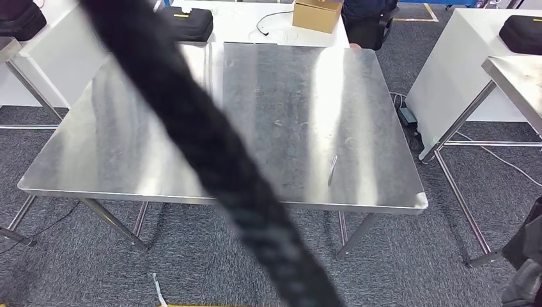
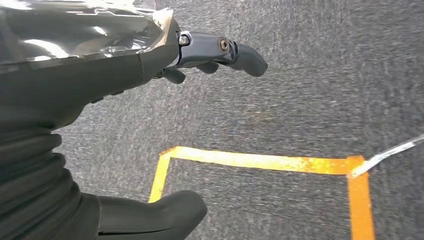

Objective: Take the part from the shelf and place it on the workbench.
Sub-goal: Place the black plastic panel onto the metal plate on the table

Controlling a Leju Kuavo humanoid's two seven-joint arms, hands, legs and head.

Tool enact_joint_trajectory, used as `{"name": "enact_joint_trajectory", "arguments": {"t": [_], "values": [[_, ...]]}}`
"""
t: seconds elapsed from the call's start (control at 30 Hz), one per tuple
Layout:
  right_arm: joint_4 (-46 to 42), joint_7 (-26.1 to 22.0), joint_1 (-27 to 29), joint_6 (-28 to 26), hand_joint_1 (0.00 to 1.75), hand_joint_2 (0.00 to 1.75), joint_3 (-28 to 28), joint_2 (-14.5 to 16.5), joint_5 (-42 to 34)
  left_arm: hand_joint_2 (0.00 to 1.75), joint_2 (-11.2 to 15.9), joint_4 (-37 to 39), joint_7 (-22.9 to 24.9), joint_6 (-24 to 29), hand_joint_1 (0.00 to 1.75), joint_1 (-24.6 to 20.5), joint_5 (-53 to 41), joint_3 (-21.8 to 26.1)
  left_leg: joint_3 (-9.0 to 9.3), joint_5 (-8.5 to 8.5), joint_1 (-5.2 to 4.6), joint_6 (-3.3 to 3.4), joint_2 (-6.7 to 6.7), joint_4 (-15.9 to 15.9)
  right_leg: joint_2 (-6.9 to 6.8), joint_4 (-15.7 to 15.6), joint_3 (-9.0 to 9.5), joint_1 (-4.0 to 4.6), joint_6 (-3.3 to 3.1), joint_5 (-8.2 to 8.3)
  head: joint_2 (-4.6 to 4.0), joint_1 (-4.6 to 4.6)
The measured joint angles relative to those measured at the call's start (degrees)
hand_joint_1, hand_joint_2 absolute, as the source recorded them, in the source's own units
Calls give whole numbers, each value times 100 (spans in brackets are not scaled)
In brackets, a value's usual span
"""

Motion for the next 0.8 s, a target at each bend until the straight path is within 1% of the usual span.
{"name": "enact_joint_trajectory", "arguments": {"t": [0.03,0.07,0.1,0.13,0.17,0.2,0.23,0.27,0.3,0.33,0.37,0.4,0.43,0.47,0.53,0.57,0.6,0.63,0.67,0.7,0.73,0.77,0.8], "values": [[1,0,5,0,171,175,-1,1,-2,175,-2,0,0,0,0,1,0,0,71,-72,-7,-23,-1,4,-27,-324,85,1,18,262,0,-3],[2,0,10,0,171,175,-1,1,-4,175,-3,0,0,-1,0,0,0,0,119,-141,-16,-55,3,1,-55,-539,156,19,-4,459,0,-6],[1,0,18,1,171,175,-2,1,-5,175,-4,-1,0,0,0,-1,2,0,179,-191,-25,-92,8,3,-72,-640,196,35,-58,567,0,-11],[1,0,25,1,171,175,-2,3,-4,175,-4,-1,-1,0,0,-6,3,0,234,-216,-33,-127,12,19,-74,-657,221,45,-139,572,0,-17],[-1,-1,30,1,171,175,-1,4,-2,175,-3,-2,-1,0,0,-14,5,0,260,-223,-30,-158,18,46,-59,-667,277,34,-213,558,0,-24],[-4,-2,36,1,171,175,-2,7,2,175,-2,-2,-2,1,0,-22,7,0,250,-211,-23,-183,19,148,-42,-686,338,10,-271,542,0,-29],[-5,-2,38,1,171,175,-2,9,4,175,-1,-2,-2,1,0,-32,7,0,149,-207,-14,-206,18,342,-31,-697,404,-15,-322,522,0,-36],[-7,-3,40,0,171,175,-2,9,6,175,-1,-2,-2,1,0,-41,6,-1,-24,-251,0,-233,18,628,-24,-705,465,-36,-362,489,0,-45],[-9,-3,40,0,171,175,-1,11,6,175,-2,-2,-2,1,0,-44,6,-1,-266,-351,14,-265,17,988,-23,-708,506,-38,-390,447,0,-48],[-8,-2,43,0,171,175,1,13,6,175,-3,-2,-2,1,0,-41,6,-2,-529,-508,30,-296,17,1331,-19,-708,545,-42,-405,400,0,-53],[-8,-2,46,0,171,175,2,14,6,175,-3,-2,-2,0,0,-32,7,-2,-764,-674,47,-325,17,1580,-13,-708,593,-45,-404,346,0,-54],[-7,-2,50,0,171,175,2,16,5,175,-3,-2,-2,0,0,-23,9,-1,-933,-780,63,-346,18,1677,-4,-708,658,-50,-395,288,0,-54],[-7,-2,53,0,171,175,2,18,7,175,-2,-2,-2,1,0,-16,13,1,-1015,-770,76,-359,19,1600,4,-708,737,-56,-379,224,0,-54],[-6,-2,53,1,171,175,2,20,8,175,0,-2,-2,1,0,-11,19,2,-1017,-626,86,-363,20,1363,11,-708,826,-66,-359,157,0,-54],[-4,-2,47,1,171,175,2,25,13,175,4,-2,-2,4,0,0,30,4,-908,-56,87,-347,30,719,16,-707,991,-75,-304,15,0,-55],[-1,-2,40,1,171,175,2,27,16,175,7,-1,-1,6,0,7,35,5,-857,160,76,-319,39,495,20,-712,1048,-69,-265,-54,0,-62],[2,-1,31,1,171,175,3,27,21,175,5,-1,-1,8,0,12,38,6,-808,297,58,-285,47,377,23,-736,1094,-58,-221,-113,0,-70],[7,0,21,1,171,175,5,25,27,175,4,0,-1,11,0,15,43,8,-788,320,40,-239,49,350,29,-739,1156,-44,-165,-137,0,-77],[11,2,13,1,171,175,8,20,32,175,0,0,-2,14,0,12,46,9,-728,286,31,-189,39,328,31,-739,1201,-36,-112,-141,0,-86],[17,4,3,1,171,175,13,8,33,175,-3,0,-3,15,0,10,49,10,-656,277,30,-143,29,298,27,-688,1229,-36,-68,-130,0,-86],[26,6,-6,1,171,175,19,-5,33,175,-4,0,-4,16,0,8,53,11,-588,260,34,-96,20,265,22,-531,1195,-35,-42,-114,0,-81],[35,8,-20,1,171,175,24,-21,32,175,-4,0,-5,16,0,3,54,13,-504,239,36,-51,14,240,15,-287,1064,-38,-29,-126,0,-77],[48,10,-32,1,171,175,31,-37,31,175,-3,0,-7,16,0,-2,56,14,-450,213,36,-14,13,217,10,56,840,-43,-35,-183,0,-72]]}}
